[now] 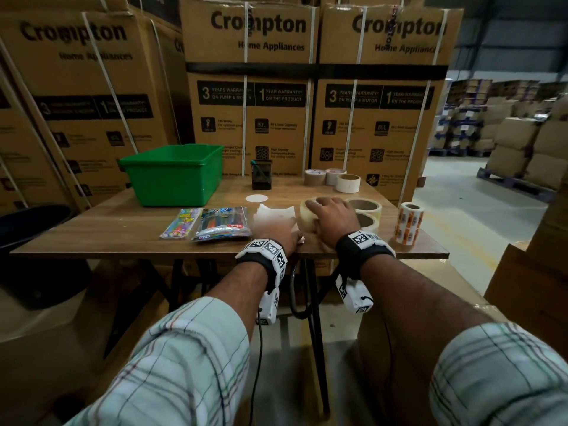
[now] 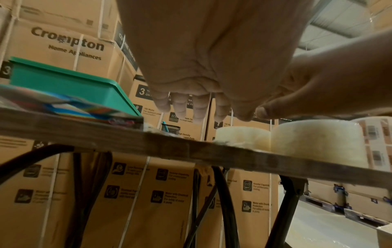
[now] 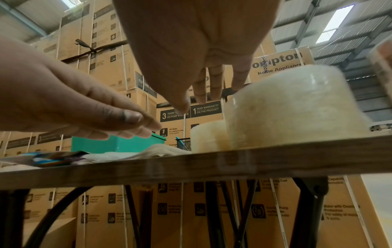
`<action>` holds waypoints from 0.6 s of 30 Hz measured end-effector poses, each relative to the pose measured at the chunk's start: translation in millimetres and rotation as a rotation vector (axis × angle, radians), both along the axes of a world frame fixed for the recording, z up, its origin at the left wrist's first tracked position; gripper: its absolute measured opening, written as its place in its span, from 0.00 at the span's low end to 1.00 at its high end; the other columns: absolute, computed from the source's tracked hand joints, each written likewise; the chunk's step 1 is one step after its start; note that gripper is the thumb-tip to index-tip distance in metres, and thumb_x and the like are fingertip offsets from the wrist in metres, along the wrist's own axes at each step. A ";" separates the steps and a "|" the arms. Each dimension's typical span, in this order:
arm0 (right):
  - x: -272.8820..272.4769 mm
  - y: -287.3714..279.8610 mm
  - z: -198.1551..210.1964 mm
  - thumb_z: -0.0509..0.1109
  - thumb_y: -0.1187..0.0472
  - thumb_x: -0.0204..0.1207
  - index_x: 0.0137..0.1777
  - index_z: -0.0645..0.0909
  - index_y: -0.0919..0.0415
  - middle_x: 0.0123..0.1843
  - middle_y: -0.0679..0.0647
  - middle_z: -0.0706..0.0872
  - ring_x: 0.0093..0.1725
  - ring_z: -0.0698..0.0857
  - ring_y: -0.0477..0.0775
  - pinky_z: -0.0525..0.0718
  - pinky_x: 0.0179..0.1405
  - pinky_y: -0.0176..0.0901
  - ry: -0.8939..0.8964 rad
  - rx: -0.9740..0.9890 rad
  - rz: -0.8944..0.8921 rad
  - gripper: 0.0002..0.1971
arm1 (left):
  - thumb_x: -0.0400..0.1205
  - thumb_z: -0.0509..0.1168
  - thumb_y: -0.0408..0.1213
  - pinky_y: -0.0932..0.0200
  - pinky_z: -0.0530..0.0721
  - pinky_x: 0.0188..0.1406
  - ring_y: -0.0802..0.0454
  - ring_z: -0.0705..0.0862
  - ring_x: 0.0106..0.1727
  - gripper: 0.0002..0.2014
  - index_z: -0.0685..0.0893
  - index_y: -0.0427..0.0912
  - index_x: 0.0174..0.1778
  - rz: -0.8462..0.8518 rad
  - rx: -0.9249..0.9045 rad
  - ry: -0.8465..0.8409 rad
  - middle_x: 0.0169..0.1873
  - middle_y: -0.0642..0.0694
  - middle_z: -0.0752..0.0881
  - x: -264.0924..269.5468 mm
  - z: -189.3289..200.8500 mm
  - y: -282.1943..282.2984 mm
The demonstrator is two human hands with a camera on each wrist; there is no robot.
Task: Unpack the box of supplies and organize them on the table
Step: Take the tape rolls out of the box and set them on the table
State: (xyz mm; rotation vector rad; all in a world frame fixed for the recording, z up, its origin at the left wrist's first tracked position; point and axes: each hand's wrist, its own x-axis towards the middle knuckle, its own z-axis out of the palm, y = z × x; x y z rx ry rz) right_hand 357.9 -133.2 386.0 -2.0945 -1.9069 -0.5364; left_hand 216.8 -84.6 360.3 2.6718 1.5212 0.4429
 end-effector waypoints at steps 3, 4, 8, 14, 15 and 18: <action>-16.3 -27.0 2.6 0.62 0.56 0.78 0.73 0.71 0.47 0.74 0.54 0.76 0.72 0.72 0.61 0.73 0.68 0.58 0.035 0.003 0.051 0.22 | 0.84 0.56 0.50 0.45 0.72 0.72 0.41 0.72 0.73 0.24 0.71 0.49 0.76 -0.033 0.019 -0.030 0.72 0.44 0.76 -21.0 9.9 -19.0; -23.9 -35.8 2.1 0.62 0.56 0.79 0.73 0.72 0.48 0.74 0.54 0.76 0.72 0.72 0.61 0.75 0.67 0.58 0.048 0.005 0.077 0.22 | 0.84 0.57 0.49 0.46 0.72 0.72 0.42 0.72 0.74 0.24 0.71 0.48 0.77 -0.043 0.026 -0.039 0.73 0.44 0.76 -29.7 10.7 -26.8; -60.5 -68.8 -5.7 0.63 0.58 0.78 0.70 0.76 0.51 0.71 0.53 0.78 0.69 0.74 0.60 0.78 0.64 0.57 0.089 0.037 0.167 0.20 | 0.83 0.60 0.43 0.49 0.74 0.71 0.44 0.75 0.73 0.21 0.76 0.48 0.73 -0.034 0.030 -0.153 0.71 0.46 0.79 -65.7 12.2 -56.5; -122.7 -97.2 -35.3 0.62 0.57 0.77 0.53 0.84 0.59 0.50 0.61 0.86 0.52 0.82 0.66 0.82 0.46 0.55 0.179 0.033 0.304 0.11 | 0.81 0.61 0.41 0.48 0.83 0.54 0.38 0.85 0.55 0.10 0.86 0.45 0.50 0.025 -0.017 -0.287 0.52 0.40 0.89 -134.3 -3.9 -91.9; -134.4 -99.2 -42.6 0.62 0.57 0.77 0.51 0.83 0.59 0.49 0.60 0.86 0.51 0.83 0.66 0.82 0.45 0.54 0.191 0.000 0.331 0.11 | 0.80 0.61 0.41 0.47 0.84 0.54 0.38 0.85 0.54 0.09 0.86 0.46 0.48 0.050 -0.053 -0.297 0.50 0.41 0.89 -147.6 -11.3 -95.8; -169.8 -99.1 -78.0 0.61 0.56 0.77 0.50 0.84 0.58 0.49 0.59 0.87 0.51 0.84 0.64 0.82 0.47 0.54 0.193 -0.152 0.422 0.11 | 0.79 0.61 0.42 0.47 0.84 0.55 0.38 0.86 0.54 0.09 0.86 0.48 0.47 0.129 -0.165 -0.273 0.50 0.42 0.90 -182.4 -47.1 -106.5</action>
